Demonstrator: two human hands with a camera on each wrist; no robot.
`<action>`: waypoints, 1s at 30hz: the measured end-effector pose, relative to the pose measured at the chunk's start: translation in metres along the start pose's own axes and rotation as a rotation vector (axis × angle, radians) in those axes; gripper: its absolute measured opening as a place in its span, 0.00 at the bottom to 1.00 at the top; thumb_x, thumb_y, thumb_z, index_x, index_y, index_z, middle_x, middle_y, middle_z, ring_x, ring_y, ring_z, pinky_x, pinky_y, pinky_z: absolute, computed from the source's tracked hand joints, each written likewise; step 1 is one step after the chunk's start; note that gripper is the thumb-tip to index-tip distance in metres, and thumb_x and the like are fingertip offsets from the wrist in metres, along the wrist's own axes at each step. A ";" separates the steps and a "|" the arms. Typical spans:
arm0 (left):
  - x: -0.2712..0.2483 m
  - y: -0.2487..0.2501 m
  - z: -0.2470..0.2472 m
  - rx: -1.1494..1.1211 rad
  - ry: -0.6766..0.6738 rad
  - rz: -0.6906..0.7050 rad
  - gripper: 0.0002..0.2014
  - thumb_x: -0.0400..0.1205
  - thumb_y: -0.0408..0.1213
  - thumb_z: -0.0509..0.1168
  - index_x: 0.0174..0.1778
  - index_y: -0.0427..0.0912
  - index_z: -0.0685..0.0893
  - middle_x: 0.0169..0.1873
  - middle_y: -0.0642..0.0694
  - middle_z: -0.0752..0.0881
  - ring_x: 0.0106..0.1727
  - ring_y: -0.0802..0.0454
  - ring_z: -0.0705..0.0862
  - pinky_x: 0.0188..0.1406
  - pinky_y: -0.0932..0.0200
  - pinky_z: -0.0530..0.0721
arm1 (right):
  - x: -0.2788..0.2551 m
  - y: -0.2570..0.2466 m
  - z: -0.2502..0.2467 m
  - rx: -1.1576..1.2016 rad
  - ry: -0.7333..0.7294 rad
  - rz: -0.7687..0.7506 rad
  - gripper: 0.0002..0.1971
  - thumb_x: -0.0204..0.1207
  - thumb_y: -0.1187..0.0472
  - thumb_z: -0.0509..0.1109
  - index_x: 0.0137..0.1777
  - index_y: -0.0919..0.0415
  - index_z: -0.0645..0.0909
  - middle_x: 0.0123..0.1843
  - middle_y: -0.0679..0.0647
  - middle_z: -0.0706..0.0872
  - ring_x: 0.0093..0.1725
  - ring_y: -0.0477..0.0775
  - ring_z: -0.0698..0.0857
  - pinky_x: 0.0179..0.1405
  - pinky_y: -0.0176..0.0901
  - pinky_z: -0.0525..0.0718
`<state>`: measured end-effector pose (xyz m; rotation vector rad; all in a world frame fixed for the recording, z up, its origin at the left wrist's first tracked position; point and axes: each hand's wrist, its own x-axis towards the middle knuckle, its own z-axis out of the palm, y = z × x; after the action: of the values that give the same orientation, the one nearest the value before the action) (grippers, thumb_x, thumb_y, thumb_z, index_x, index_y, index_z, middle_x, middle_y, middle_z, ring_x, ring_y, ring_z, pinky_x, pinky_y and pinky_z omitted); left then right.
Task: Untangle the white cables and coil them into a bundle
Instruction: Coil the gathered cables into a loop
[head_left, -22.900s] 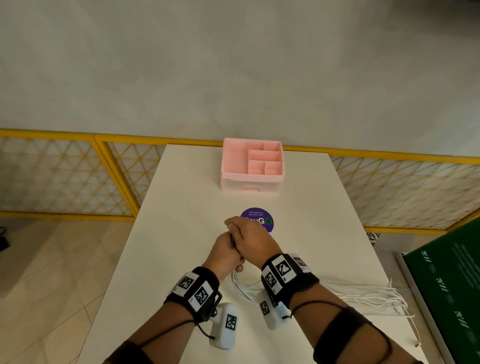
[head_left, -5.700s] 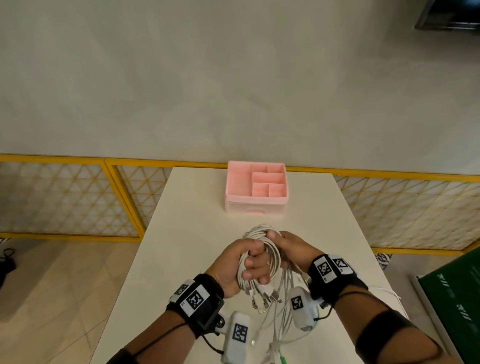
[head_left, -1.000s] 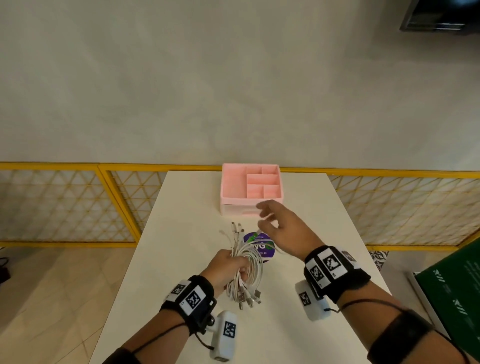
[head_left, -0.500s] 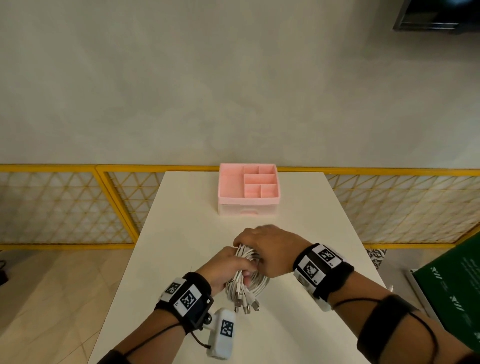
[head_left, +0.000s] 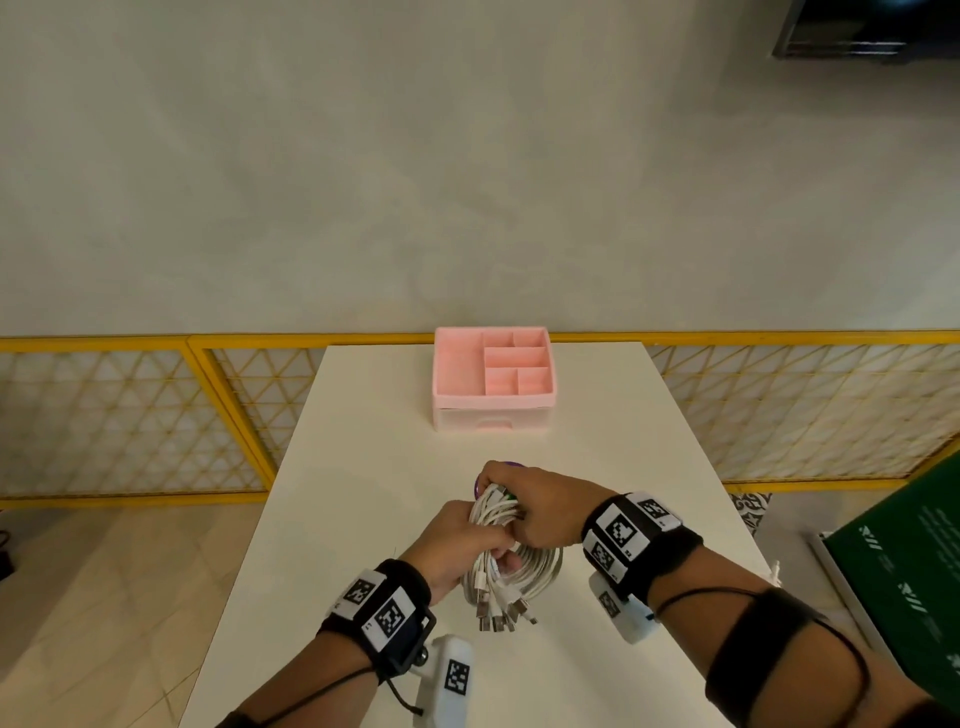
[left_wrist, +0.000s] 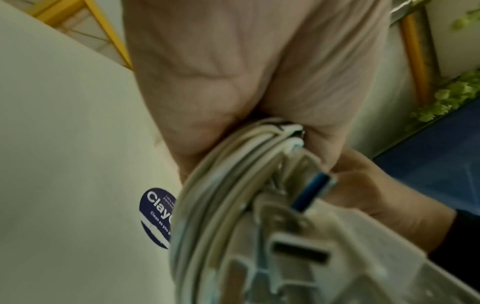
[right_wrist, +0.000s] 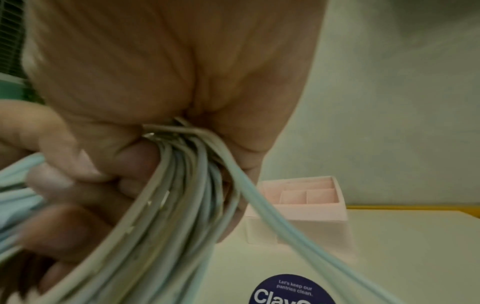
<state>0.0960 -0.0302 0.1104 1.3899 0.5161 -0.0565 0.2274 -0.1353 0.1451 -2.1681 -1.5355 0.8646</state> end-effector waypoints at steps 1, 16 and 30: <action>0.001 0.000 -0.001 0.040 0.014 0.017 0.03 0.66 0.26 0.68 0.34 0.32 0.83 0.32 0.35 0.80 0.36 0.42 0.87 0.53 0.40 0.87 | 0.000 0.000 0.000 -0.019 -0.004 0.005 0.23 0.70 0.63 0.69 0.62 0.44 0.69 0.53 0.51 0.85 0.49 0.54 0.86 0.51 0.58 0.87; 0.005 0.005 -0.010 0.049 -0.184 -0.193 0.19 0.72 0.28 0.73 0.59 0.27 0.86 0.45 0.29 0.89 0.51 0.34 0.87 0.61 0.34 0.82 | 0.002 -0.009 -0.002 -0.203 -0.192 -0.027 0.21 0.76 0.63 0.67 0.65 0.56 0.64 0.50 0.58 0.85 0.45 0.58 0.83 0.46 0.56 0.84; 0.004 0.012 -0.025 -0.139 0.053 -0.125 0.11 0.81 0.29 0.68 0.58 0.28 0.86 0.32 0.36 0.84 0.36 0.38 0.87 0.40 0.51 0.85 | -0.002 0.047 -0.004 0.571 0.069 0.151 0.16 0.75 0.47 0.77 0.57 0.55 0.86 0.46 0.59 0.90 0.31 0.53 0.85 0.33 0.44 0.84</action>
<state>0.0957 -0.0031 0.1177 1.2246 0.6391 -0.0842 0.2636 -0.1537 0.1213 -1.8747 -0.9435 1.1013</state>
